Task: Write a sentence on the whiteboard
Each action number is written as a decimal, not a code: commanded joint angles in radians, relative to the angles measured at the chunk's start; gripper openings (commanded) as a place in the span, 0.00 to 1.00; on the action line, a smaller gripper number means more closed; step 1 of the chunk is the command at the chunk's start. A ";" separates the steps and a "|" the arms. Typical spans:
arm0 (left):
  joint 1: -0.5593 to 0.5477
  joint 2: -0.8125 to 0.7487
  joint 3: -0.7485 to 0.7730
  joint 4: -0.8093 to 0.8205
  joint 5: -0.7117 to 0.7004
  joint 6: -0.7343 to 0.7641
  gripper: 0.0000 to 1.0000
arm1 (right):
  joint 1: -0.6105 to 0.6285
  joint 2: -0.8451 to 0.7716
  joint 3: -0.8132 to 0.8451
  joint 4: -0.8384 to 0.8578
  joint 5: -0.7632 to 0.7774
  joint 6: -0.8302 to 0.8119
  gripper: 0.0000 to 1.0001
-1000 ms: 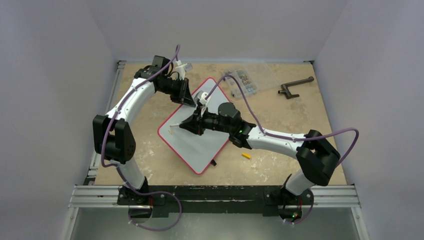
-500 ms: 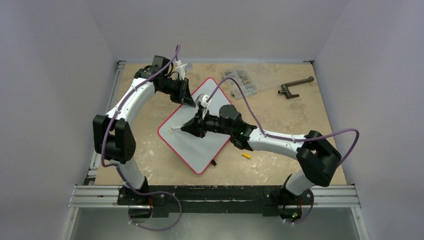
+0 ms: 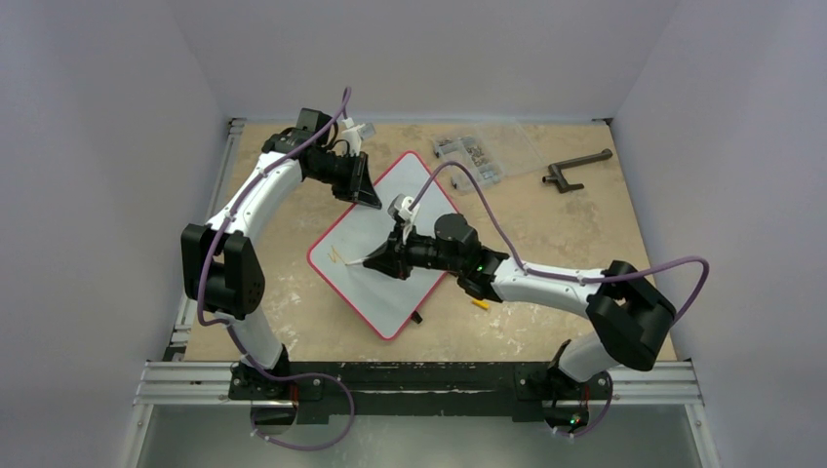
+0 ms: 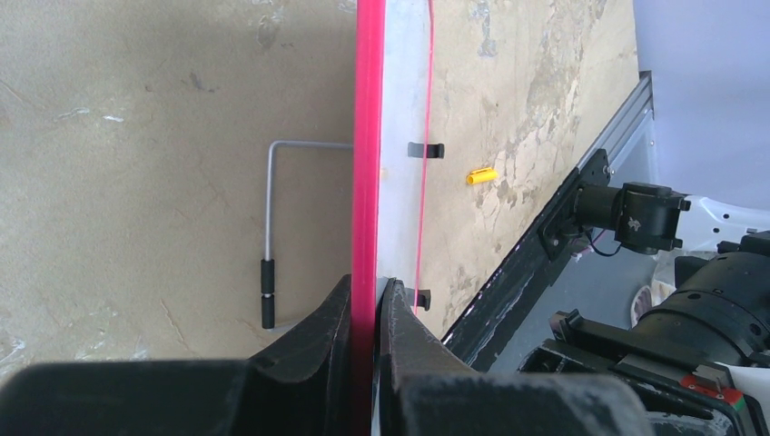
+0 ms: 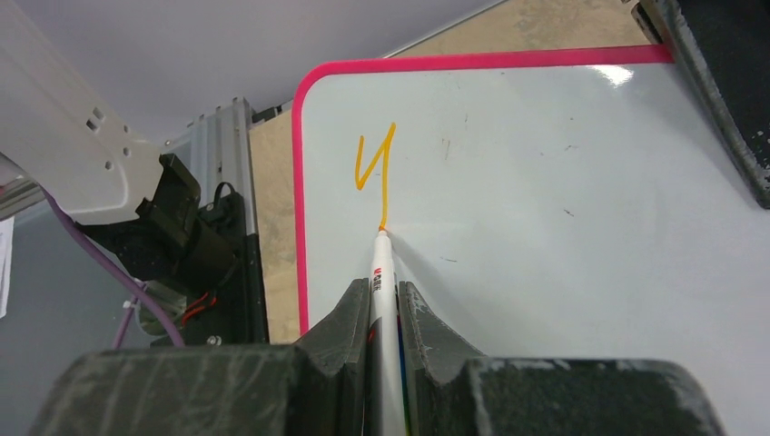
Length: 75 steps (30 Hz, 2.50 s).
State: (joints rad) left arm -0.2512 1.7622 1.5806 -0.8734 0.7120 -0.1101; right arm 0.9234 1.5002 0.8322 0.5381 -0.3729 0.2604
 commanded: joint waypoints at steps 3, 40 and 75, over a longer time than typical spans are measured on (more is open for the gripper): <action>-0.017 0.028 0.013 -0.020 -0.253 0.035 0.00 | 0.014 -0.003 -0.038 -0.072 0.025 -0.021 0.00; -0.017 0.020 0.016 -0.022 -0.279 0.027 0.00 | 0.042 -0.135 0.137 -0.113 0.091 -0.030 0.00; -0.017 0.017 0.009 -0.011 -0.279 0.021 0.00 | 0.022 -0.003 0.151 -0.108 0.133 -0.048 0.00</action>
State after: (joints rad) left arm -0.2630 1.7634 1.5917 -0.8757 0.6800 -0.1646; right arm 0.9482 1.4750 0.9493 0.4114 -0.2272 0.2405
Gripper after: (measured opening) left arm 0.075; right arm 0.090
